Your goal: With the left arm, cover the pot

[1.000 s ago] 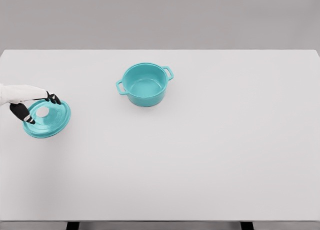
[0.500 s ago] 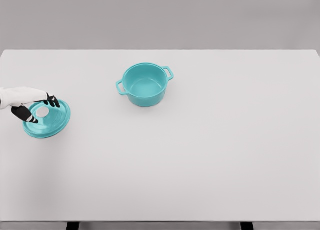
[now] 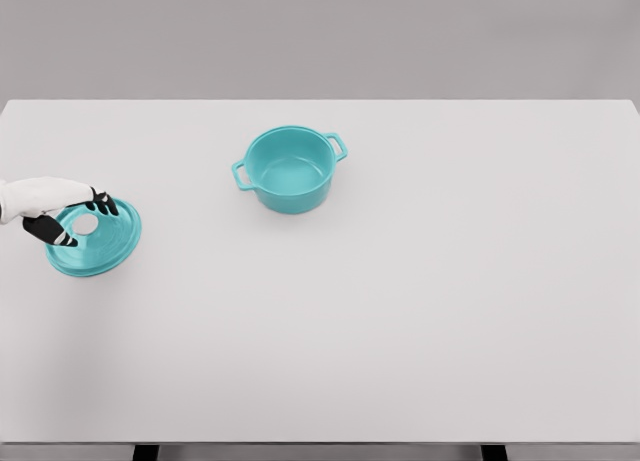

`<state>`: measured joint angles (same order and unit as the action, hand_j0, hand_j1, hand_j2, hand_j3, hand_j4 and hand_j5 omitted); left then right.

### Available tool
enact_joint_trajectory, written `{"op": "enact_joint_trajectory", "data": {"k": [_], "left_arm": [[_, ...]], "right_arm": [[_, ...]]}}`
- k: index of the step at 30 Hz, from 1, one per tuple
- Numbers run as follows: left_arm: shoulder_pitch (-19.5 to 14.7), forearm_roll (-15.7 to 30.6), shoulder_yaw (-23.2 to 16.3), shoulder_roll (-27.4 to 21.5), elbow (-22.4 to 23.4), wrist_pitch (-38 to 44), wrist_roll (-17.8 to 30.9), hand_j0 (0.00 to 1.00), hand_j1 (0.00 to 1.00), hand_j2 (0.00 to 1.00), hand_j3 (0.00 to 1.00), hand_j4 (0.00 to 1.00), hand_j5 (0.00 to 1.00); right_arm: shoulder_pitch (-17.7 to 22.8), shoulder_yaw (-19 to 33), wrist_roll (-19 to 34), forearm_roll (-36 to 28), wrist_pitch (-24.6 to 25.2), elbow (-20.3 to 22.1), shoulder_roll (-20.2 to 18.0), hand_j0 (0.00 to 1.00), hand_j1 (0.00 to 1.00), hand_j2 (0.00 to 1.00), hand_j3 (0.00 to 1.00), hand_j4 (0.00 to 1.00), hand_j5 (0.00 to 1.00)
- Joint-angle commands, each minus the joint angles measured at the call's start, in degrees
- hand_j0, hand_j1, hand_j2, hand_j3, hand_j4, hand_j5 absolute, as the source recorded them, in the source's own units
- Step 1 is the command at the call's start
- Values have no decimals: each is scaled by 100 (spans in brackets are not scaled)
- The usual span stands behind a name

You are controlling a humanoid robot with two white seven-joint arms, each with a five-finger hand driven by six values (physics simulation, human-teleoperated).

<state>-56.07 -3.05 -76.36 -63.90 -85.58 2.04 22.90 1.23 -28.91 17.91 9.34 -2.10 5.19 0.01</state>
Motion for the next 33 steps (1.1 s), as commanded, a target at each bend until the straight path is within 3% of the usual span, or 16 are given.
{"op": "enact_joint_trajectory", "data": {"k": [1,25,33], "left_arm": [[9,-2,7,0,-3,-2,-14,74,74,74,74,74,74],[141,-46,7,0,-11,-10,-84,63,63,63,63,63,63],[141,-38,7,0,-38,-28,-119,47,47,47,47,47,47]], "right_arm": [[0,-1,2,-2,-1,0,-1,100,100,100,100,100,100],[0,-1,2,-2,-1,0,-1,100,100,100,100,100,100],[0,-1,2,-2,-1,0,-1,100,100,100,100,100,100]]}}
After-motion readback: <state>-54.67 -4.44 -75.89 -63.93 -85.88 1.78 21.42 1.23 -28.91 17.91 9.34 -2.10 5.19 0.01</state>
